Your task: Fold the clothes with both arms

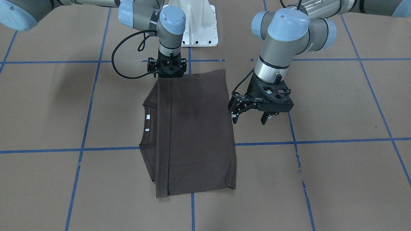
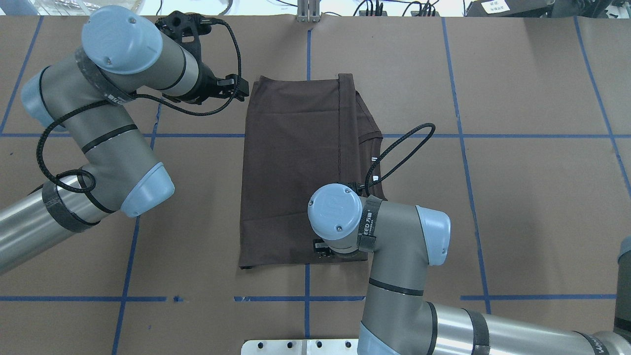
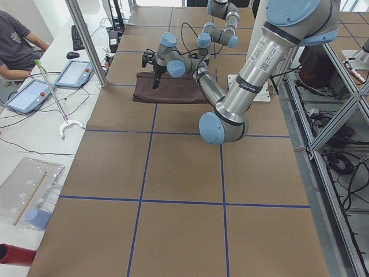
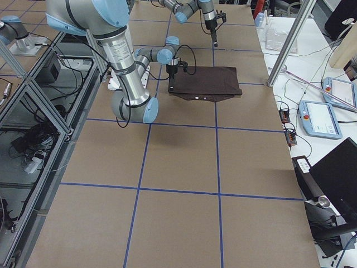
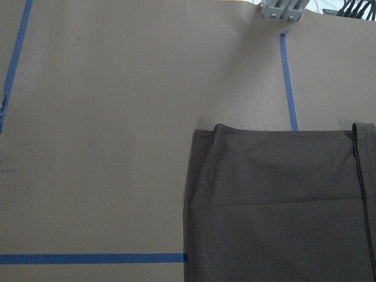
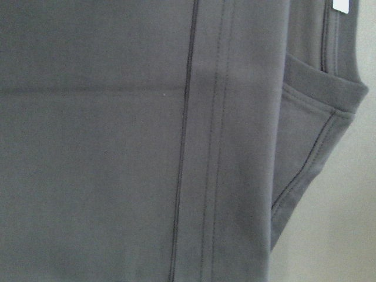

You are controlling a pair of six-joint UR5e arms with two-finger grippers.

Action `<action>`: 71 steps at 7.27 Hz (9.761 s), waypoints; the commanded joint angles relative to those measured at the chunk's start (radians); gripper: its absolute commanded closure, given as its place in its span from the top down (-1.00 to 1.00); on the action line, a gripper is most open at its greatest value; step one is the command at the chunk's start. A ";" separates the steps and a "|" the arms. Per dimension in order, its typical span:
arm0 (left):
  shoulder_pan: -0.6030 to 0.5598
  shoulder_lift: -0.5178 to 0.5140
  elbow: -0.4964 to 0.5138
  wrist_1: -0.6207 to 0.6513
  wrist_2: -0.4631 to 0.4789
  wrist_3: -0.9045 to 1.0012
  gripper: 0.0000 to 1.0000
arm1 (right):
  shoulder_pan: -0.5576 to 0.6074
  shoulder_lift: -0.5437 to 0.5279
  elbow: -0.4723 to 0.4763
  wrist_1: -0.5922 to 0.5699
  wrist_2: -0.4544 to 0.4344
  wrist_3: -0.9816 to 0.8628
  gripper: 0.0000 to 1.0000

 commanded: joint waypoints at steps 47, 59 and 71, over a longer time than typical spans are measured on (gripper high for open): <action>0.011 0.024 -0.010 -0.012 -0.002 -0.005 1.00 | -0.062 -0.187 0.140 0.316 -0.199 -0.314 -1.00; 0.017 0.023 -0.001 -0.012 -0.001 -0.006 1.00 | -0.008 -0.409 0.292 0.304 -0.132 -0.195 0.98; 0.016 0.023 -0.100 -0.052 -0.002 0.002 1.00 | 0.338 -0.003 -0.169 0.304 0.133 -0.370 1.00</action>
